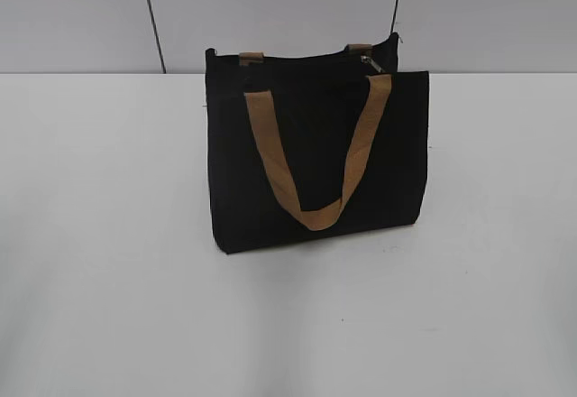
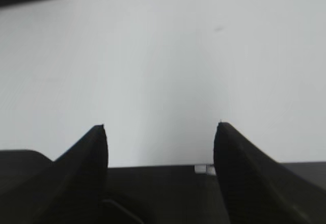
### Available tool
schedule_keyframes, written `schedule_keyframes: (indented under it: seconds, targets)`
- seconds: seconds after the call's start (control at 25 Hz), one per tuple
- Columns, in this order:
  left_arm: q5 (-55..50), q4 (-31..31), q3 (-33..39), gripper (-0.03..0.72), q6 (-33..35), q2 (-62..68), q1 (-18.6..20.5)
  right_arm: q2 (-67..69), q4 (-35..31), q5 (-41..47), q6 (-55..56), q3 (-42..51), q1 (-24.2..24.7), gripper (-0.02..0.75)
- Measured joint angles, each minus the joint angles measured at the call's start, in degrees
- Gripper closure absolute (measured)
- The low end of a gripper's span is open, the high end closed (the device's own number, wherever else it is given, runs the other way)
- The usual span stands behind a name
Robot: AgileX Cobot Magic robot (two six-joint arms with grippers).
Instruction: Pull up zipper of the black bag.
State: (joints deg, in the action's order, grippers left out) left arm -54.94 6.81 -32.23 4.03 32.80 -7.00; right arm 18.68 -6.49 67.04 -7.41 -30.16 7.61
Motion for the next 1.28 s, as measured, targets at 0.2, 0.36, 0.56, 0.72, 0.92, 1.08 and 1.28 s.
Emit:
schedule_keyframes:
  seconds: [0.2, 0.36, 0.56, 0.72, 0.92, 1.08, 1.28]
  targets:
    - [0.2, 0.0, 0.2, 0.181, 1.8, -17.0, 0.0, -11.2, 0.0, -1.8, -2.1, 0.1, 0.0, 0.242]
    - [0.2, -0.6, 0.2, 0.181, 2.7, -25.9, 0.0, -18.4, 0.0, -2.6, -2.5, 1.4, 0.0, 0.266]
    - [-0.6, -1.9, 0.3, 0.181, 2.7, -31.7, 0.0, -19.1, -0.1, -3.3, -2.7, 1.7, 0.0, 0.283]
    - [-3.7, -2.0, 1.0, 0.181, 2.7, -33.0, 0.0, -19.1, -0.2, -4.1, -3.4, 2.1, 0.0, 0.284]
    - [-5.8, -2.6, 2.0, 0.181, 1.8, -33.2, 0.0, -19.1, -0.2, -4.1, -3.9, 2.3, 0.0, 0.285]
    - [-5.8, -6.3, 2.0, 0.181, -6.0, -33.3, 0.0, -19.1, -0.2, -4.1, -3.5, 2.3, 0.0, 0.286]
    - [-5.8, -6.8, 2.0, 0.181, -7.8, -33.3, 0.0, -19.1, -0.2, -4.1, -3.4, 2.3, 0.0, 0.286]
